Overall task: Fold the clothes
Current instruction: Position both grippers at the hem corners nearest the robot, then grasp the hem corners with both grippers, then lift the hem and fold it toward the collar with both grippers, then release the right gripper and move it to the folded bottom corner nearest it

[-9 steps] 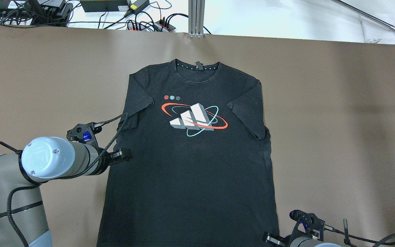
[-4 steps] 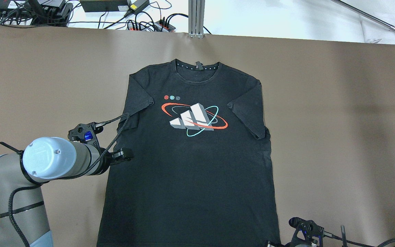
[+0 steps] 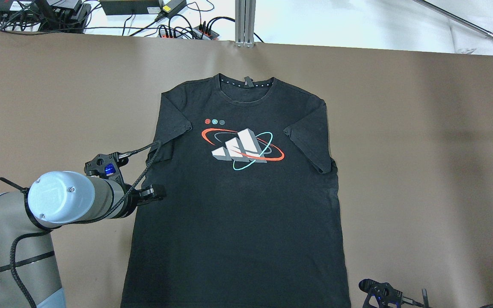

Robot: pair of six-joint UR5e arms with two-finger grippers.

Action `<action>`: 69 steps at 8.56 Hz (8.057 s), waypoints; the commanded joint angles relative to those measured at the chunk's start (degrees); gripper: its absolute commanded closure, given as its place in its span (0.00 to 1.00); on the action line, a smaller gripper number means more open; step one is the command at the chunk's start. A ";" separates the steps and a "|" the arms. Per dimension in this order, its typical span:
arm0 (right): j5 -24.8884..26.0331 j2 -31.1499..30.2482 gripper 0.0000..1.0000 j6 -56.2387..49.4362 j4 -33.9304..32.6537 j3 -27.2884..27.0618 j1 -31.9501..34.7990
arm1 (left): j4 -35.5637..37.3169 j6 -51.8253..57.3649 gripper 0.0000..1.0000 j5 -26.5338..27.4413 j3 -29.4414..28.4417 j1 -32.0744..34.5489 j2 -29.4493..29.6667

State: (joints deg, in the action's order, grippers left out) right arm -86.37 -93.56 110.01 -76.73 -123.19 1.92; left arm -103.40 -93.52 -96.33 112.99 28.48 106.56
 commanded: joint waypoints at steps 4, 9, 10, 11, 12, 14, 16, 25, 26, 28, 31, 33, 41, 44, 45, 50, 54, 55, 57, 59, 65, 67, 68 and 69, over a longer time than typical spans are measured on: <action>-0.03 -0.40 0.97 -0.94 0.00 0.06 0.02 | -0.05 0.00 0.06 0.18 -0.05 0.00 0.05; -0.12 -3.20 1.00 -1.38 -0.18 -4.85 0.19 | -0.05 -5.05 0.06 2.02 0.65 -1.05 -0.73; -0.12 -3.21 1.00 -1.38 -0.18 -4.86 0.11 | 0.04 -9.88 0.06 5.77 2.30 -4.36 -2.48; -0.38 -3.04 1.00 -1.38 -0.18 -5.04 0.11 | 0.04 -13.15 0.06 9.98 4.23 -8.92 -5.54; -0.64 -2.95 1.00 -1.38 -0.18 -5.30 0.11 | 0.04 -16.58 0.07 13.07 6.43 -13.75 -9.05; -0.73 -2.51 1.00 -1.29 -0.18 -5.39 0.11 | 0.04 -20.45 0.16 14.59 9.87 -20.01 -13.90; -0.73 -2.33 1.00 -1.29 -0.26 -5.39 0.19 | 0.13 -22.67 0.31 17.75 9.79 -24.85 -14.27; -0.56 -2.24 1.00 -1.29 -0.35 -4.86 0.11 | 0.13 -24.26 0.76 18.55 9.09 -29.71 -14.71; -0.38 -2.24 1.00 -1.29 -0.35 -4.78 0.02 | 0.13 -24.17 0.96 18.46 9.17 -29.62 -14.80; -0.29 -2.24 1.00 -1.20 -0.35 -4.69 0.02 | 0.21 -23.65 1.00 18.38 9.35 -29.27 -14.80; -0.47 -2.24 1.00 -1.20 -0.35 -5.73 0.19 | 5.82 -23.38 1.00 18.38 13.72 -29.27 -14.97; -1.08 -3.47 1.00 -1.20 -3.05 -11.51 0.37 | 6.01 -23.38 1.00 18.03 18.64 -29.36 -16.90; -18.75 19.54 1.00 -35.06 -28.83 -2.43 32.49 | 8.30 0.32 1.00 0.76 13.26 -0.67 -3.05; -19.36 29.63 1.00 -46.18 -27.52 13.37 44.20 | 8.30 7.89 1.00 -4.90 2.18 11.48 4.69; -19.45 31.14 1.00 -48.47 -24.73 17.07 47.53 | 8.13 9.04 1.00 -5.61 -0.81 14.30 7.06; -19.45 39.65 1.00 -49.71 -19.44 29.46 51.52 | 7.51 11.67 1.00 -7.20 -14.25 20.82 16.29; -19.28 46.60 1.00 -50.07 -3.45 49.32 52.40 | -5.28 12.92 1.00 -7.72 -36.47 23.99 25.61; -18.93 46.62 1.00 -50.07 -0.99 50.93 52.40 | -7.85 13.27 1.00 -7.73 -41.92 24.17 27.98; -16.14 46.71 0.50 -49.64 2.87 54.27 52.40 | -14.08 13.36 0.49 -7.29 -48.71 24.26 29.93; -15.41 47.85 0.31 -43.78 3.69 54.38 52.31 | -15.17 13.45 0.07 -7.03 -49.62 24.34 29.85; -19.80 28.21 0.27 -37.26 4.13 27.00 45.66 | -15.34 12.13 0.07 -7.55 -49.01 24.87 29.59; -18.76 22.65 0.25 -29.28 9.72 24.31 39.25 | -15.34 12.04 0.07 -7.55 -48.92 24.87 29.50; -17.62 19.76 0.25 -27.50 14.28 24.23 36.61 | -15.34 11.96 0.07 -7.55 -48.92 24.87 29.50; -17.52 19.12 0.26 -27.31 16.33 24.49 36.15 | -15.34 11.78 0.07 -7.55 -48.92 24.87 29.50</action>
State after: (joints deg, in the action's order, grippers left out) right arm -104.83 -70.90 79.93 -66.12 -98.24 41.39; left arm -118.74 -81.49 -103.88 64.04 53.35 136.08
